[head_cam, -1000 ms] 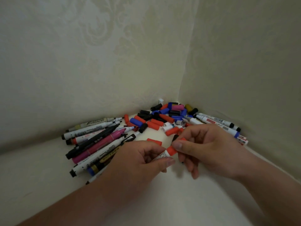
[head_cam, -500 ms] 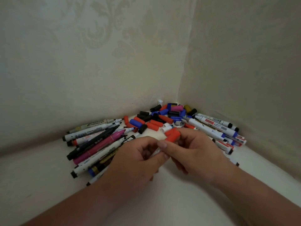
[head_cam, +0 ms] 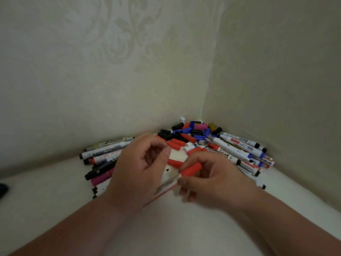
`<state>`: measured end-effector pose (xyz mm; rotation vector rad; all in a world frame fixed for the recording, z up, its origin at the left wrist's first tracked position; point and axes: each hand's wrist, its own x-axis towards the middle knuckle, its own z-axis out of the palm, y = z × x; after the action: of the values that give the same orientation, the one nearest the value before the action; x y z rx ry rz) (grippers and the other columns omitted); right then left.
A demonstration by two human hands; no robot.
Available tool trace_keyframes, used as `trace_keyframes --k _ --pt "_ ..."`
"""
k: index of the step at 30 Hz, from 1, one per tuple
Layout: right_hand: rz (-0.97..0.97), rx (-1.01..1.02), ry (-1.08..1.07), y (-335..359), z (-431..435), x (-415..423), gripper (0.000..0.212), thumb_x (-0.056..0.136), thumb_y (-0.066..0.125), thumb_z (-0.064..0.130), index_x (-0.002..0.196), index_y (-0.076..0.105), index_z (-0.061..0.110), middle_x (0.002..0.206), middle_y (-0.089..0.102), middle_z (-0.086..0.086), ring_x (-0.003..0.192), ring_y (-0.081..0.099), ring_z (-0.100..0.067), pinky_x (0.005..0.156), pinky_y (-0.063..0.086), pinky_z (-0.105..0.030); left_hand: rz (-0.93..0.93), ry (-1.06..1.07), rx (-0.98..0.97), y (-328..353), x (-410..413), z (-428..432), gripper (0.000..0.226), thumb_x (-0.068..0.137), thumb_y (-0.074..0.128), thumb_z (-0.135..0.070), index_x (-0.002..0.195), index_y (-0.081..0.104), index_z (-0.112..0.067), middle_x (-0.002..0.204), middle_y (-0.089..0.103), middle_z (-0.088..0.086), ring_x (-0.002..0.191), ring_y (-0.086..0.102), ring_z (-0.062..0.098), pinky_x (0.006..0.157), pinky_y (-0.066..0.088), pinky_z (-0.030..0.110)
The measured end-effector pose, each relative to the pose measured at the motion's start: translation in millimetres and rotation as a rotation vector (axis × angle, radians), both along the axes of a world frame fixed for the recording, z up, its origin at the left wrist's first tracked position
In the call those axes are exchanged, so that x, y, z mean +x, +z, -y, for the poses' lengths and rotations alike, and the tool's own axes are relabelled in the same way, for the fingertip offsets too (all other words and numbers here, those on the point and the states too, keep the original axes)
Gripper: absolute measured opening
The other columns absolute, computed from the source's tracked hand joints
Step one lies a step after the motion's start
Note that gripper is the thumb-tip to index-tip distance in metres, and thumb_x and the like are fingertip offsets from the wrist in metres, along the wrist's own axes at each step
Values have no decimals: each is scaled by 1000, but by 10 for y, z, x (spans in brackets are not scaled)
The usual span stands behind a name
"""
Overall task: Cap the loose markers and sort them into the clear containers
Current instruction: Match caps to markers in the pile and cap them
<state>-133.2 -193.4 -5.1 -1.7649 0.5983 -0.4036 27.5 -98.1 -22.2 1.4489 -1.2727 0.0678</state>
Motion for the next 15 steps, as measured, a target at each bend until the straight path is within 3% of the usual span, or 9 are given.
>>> trace_keyframes --k 4,8,11,15 --pt "-279 -483 176 -71 49 -41 7 84 78 30 85 71 29 82 69 5 69 65 -12 67 59 -33 -151 0 -25 -38 60 14 10 91 66 -22 84 66 -30 74 65 -5 68 61 18 63 51 37" --pt "-214 -882 256 -142 19 29 14 85 71 44 83 64 32 83 58 16 83 56 -2 74 52 -25 -150 1 -33 -3 82 17 12 94 68 -14 87 67 -24 75 65 -6 67 61 13 60 52 27" --pt "-237 -963 276 -141 -1 41 17 86 67 50 87 63 34 86 54 19 89 51 1 78 50 -24 -130 30 -68 74 91 5 15 93 67 -8 85 66 -20 72 64 -5 64 59 7 59 46 14" --pt "-274 -997 269 -96 -44 41 31 82 65 61 102 63 37 93 54 22 94 47 3 82 48 -23 -115 99 -69 242 147 -31 17 92 68 -9 82 65 -23 68 63 -11 65 60 3 59 46 11"
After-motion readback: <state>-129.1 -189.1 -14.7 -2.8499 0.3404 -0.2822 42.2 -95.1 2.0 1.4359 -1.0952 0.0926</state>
